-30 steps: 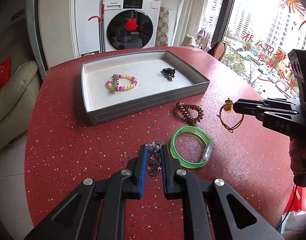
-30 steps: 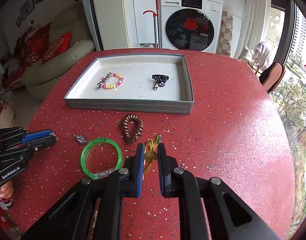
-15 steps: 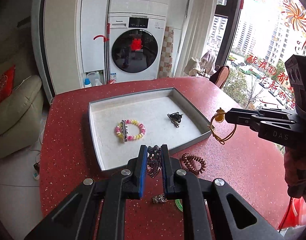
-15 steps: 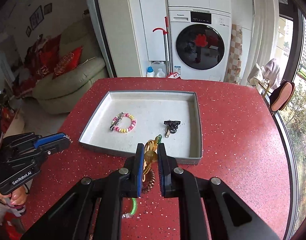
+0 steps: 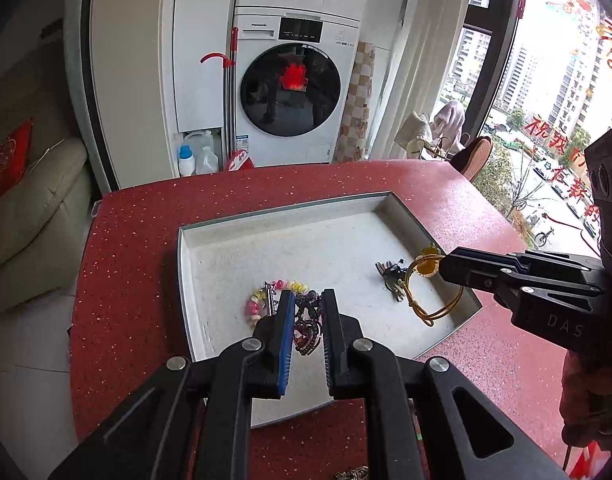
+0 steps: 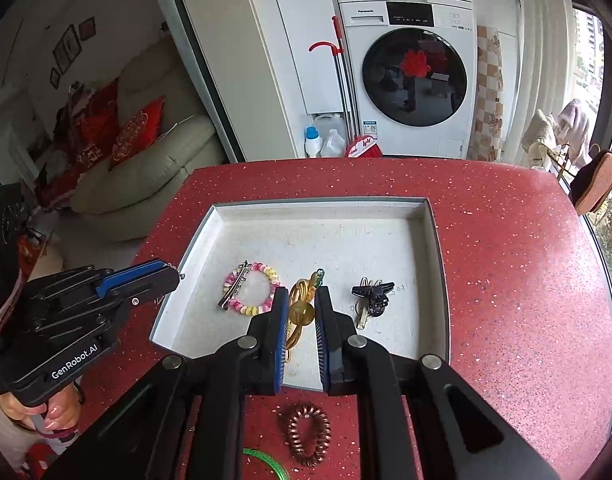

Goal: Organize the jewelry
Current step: 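Carry the silver charm and yellow cord bracelet into the tray and release both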

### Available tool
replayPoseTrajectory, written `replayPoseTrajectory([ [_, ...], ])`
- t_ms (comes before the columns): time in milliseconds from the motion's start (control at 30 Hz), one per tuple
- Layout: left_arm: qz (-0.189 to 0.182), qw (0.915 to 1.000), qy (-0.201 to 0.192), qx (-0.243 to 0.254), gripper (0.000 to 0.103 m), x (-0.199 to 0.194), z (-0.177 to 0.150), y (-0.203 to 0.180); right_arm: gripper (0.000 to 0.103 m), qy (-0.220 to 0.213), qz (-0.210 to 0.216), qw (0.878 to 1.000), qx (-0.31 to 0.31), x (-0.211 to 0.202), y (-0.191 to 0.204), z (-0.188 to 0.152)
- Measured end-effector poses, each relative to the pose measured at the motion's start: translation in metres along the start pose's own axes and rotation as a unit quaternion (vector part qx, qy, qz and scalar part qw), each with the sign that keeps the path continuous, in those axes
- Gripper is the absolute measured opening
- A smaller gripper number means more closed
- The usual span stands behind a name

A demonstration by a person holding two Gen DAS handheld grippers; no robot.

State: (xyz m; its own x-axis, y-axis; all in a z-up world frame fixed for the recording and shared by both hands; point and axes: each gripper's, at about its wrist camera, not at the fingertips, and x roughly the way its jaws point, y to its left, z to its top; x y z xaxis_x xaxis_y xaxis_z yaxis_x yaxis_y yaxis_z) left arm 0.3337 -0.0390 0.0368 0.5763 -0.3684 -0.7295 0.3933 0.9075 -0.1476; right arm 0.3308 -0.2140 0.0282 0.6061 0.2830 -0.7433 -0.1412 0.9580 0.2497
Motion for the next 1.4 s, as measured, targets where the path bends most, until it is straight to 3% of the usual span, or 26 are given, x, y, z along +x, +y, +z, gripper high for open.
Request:
replayPoseTrajectory([
  [233,0.023,0.999,0.034,-0.021,0.031,0.046,-0.012,0.008,0.014,0.04,-0.014,0.999,0.028,0.046,-0.023,-0.013],
  [433,0.06,0.9969,0.046,-0.021,0.031,0.07,-0.023,0.011,0.014,0.038,-0.05,0.997,0.053,0.056,-0.047,-0.022],
  [933,0.109,0.9934,0.035,0.014,0.032,0.08,-0.029,0.0,0.016,0.055,-0.072,0.995,0.049,0.065,-0.054,-0.034],
  [1000,0.111,0.9931,0.034,0.015,0.032,0.079,-0.029,0.0,0.021,0.056,-0.068,0.995,0.05,0.064,-0.053,-0.034],
  [1100,0.114,0.993,0.03,0.013,0.032,0.076,-0.03,-0.001,0.044,0.046,-0.06,0.996,0.053,0.058,-0.051,-0.033],
  [1367,0.112,0.9936,0.014,0.003,0.032,0.064,-0.027,0.0,0.05,0.018,-0.041,0.997,0.059,0.037,-0.043,-0.029],
  [1400,0.111,0.9938,0.012,-0.001,0.048,0.062,-0.027,0.0,0.05,0.015,-0.039,0.997,0.061,0.034,-0.042,-0.029],
])
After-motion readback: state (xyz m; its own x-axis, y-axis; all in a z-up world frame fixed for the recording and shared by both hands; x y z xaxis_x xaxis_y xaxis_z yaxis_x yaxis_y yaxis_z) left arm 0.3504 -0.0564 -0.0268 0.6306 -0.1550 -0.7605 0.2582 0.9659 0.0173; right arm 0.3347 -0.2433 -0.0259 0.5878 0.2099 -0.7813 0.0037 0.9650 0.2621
